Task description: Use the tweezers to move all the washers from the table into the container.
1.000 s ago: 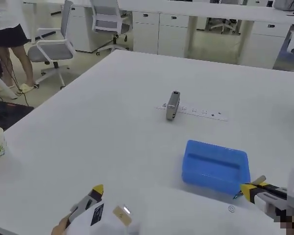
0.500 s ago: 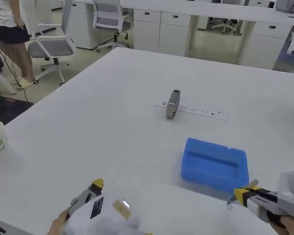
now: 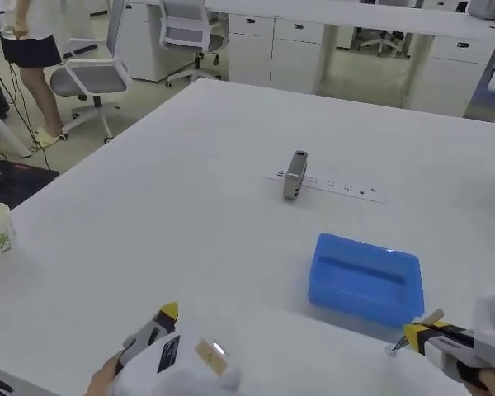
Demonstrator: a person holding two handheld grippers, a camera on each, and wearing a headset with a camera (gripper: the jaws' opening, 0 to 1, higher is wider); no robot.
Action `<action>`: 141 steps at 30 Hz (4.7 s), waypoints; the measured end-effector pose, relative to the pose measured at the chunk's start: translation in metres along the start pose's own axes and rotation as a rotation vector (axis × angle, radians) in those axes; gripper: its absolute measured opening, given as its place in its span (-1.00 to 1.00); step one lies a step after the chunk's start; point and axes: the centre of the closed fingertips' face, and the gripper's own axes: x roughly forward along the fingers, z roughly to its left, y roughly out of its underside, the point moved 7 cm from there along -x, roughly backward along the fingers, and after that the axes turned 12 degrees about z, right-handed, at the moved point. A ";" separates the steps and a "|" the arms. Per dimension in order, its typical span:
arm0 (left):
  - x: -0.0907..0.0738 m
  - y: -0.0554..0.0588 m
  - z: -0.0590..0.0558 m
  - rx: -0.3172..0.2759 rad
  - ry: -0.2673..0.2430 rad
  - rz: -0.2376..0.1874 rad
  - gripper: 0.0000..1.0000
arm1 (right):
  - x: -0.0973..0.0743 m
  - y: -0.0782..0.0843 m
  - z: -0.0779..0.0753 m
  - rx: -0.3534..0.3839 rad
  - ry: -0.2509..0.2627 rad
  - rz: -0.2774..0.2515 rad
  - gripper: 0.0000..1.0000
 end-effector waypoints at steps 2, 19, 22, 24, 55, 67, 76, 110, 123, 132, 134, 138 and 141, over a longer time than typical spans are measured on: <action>0.000 0.000 0.000 -0.001 -0.001 0.000 0.78 | 0.001 0.000 -0.001 -0.001 0.003 0.002 -0.94; 0.001 -0.001 0.001 -0.008 0.002 -0.002 0.78 | 0.007 0.001 -0.004 -0.006 0.013 0.006 -0.94; 0.001 -0.001 0.001 -0.006 0.001 -0.003 0.78 | 0.007 0.002 -0.004 -0.010 0.017 0.004 -0.95; 0.001 -0.001 0.001 -0.007 0.001 -0.004 0.78 | 0.008 0.003 -0.004 -0.009 0.009 -0.001 -0.95; 0.000 0.000 0.000 -0.003 -0.003 -0.005 0.78 | -0.014 -0.020 -0.003 -0.001 -0.018 -0.038 -0.97; -0.001 0.001 0.000 -0.007 -0.005 -0.005 0.77 | -0.026 -0.031 0.003 -0.005 -0.018 -0.061 -0.97; -0.001 0.000 -0.001 -0.001 0.002 -0.012 0.78 | -0.029 -0.039 0.002 -0.010 -0.015 -0.067 -0.97; 0.000 -0.001 -0.008 0.031 0.039 -0.006 0.80 | 0.012 -0.060 -0.019 -0.073 0.097 -0.024 -0.96; -0.001 -0.003 -0.006 0.015 0.053 -0.025 0.79 | 0.028 -0.048 -0.012 -0.057 0.089 0.026 -0.96; 0.000 -0.003 -0.007 0.033 0.052 -0.016 0.78 | 0.030 -0.047 -0.010 -0.053 0.091 0.033 -0.96; 0.000 -0.003 -0.007 0.033 0.050 -0.014 0.78 | 0.030 -0.045 -0.010 -0.050 0.089 0.037 -0.96; 0.001 -0.001 -0.006 0.027 0.039 0.001 0.77 | 0.028 -0.043 -0.011 -0.048 0.088 0.029 -0.95; 0.001 -0.001 -0.005 0.021 0.038 0.004 0.77 | 0.028 -0.042 -0.012 -0.046 0.086 0.033 -0.95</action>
